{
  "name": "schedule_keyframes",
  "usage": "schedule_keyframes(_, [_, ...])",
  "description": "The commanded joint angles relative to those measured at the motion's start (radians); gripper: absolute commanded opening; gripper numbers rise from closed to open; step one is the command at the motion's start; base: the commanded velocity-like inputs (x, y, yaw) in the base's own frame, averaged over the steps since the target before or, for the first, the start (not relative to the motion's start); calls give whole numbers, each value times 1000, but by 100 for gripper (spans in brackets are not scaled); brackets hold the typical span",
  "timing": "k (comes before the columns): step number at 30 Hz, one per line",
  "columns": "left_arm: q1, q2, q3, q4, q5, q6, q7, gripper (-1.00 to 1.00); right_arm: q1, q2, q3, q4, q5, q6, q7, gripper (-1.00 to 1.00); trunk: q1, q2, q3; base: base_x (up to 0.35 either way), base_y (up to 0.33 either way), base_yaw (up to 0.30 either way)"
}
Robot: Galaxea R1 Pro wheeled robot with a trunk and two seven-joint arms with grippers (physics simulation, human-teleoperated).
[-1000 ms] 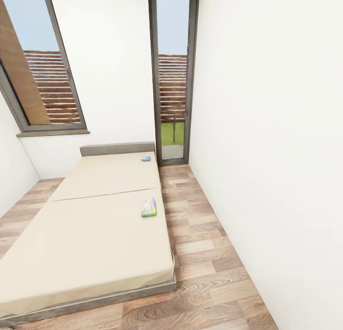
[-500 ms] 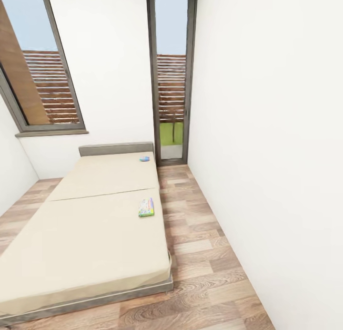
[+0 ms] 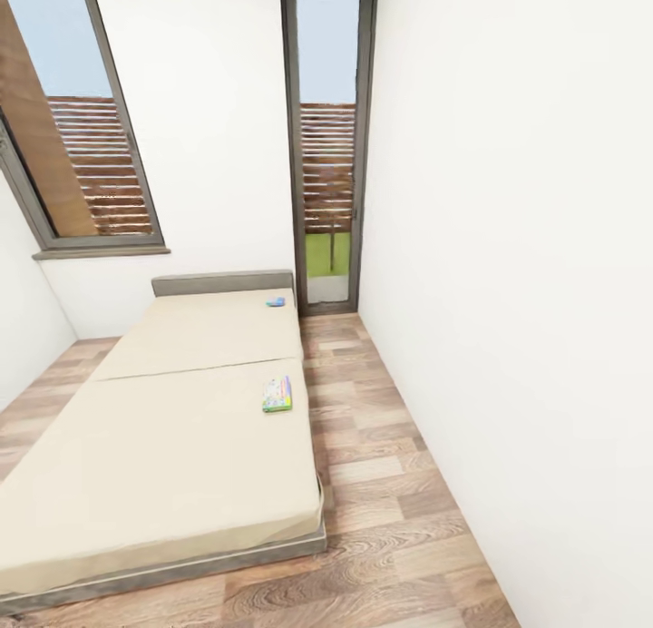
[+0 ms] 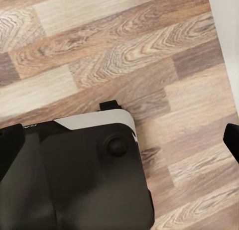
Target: Put all the toys in the child's room - the three board games (two on the bed and one on the table), the two jigsaw puzzles on the table, and the tennis ball on the table - inside the toy box on the table in the child's room.
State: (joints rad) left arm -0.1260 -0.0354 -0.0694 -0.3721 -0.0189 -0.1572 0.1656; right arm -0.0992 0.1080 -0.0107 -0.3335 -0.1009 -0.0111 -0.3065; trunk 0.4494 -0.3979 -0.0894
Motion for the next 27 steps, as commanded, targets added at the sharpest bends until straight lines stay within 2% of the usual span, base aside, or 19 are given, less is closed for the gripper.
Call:
schedule_keyframes(1, [-1,0,-7,1,-2,-2,9,100,0,0,-1,-1,-10,-1,-2,100,1,-2,-3,5,-3,139])
schedule_keyframes(14, [-1,1,-7,1,-2,-4,9,100,0,-1,-2,-1,-10,-1,-2,100,1,-2,-11,68,-85,194])
schedule_keyframes(27, [-1,0,-7,17,-1,-5,8,100,0,1,-1,-1,-10,-1,-2,100,1,-2,-12,86,-137,23])
